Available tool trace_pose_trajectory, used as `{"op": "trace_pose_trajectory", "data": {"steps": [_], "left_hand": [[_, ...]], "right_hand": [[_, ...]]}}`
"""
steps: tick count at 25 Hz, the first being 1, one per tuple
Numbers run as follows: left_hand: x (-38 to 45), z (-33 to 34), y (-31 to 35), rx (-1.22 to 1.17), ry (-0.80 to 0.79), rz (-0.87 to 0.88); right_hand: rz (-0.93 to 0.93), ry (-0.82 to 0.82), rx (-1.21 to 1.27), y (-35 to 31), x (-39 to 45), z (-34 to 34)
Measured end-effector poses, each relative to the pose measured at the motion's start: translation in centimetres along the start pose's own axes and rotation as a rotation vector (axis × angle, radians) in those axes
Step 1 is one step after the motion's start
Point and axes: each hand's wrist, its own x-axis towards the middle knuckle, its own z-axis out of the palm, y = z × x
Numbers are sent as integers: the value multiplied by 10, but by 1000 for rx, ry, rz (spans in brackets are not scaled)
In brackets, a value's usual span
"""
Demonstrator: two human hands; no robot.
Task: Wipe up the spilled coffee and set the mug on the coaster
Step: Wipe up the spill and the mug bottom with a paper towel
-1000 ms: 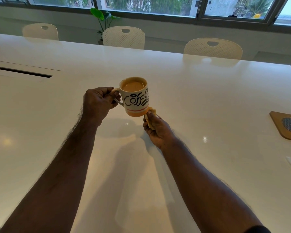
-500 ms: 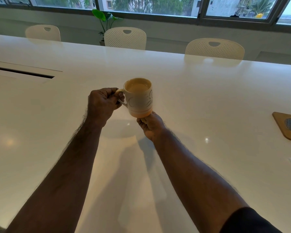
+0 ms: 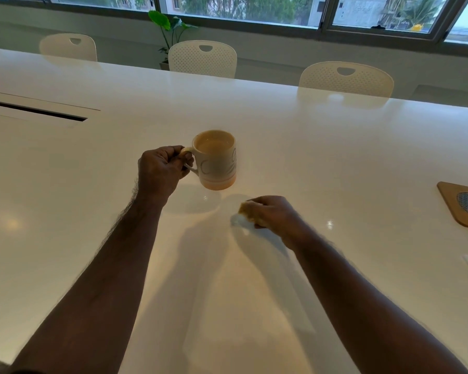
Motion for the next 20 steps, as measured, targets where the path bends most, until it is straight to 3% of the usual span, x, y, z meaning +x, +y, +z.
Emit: {"op": "trace_pose_trajectory", "data": {"steps": [6, 9, 13, 20], "left_hand": [[-7, 9, -26, 99, -9, 18], [-10, 10, -39, 133, -21, 7], [-14, 10, -51, 111, -27, -23], [-19, 10, -60, 97, -43, -26]], "right_hand": [[-261, 436, -370, 23, 5, -58], [-348, 561, -516, 36, 15, -74], [-396, 577, -664, 49, 22, -77], [-272, 445, -848, 48, 24, -49]]}}
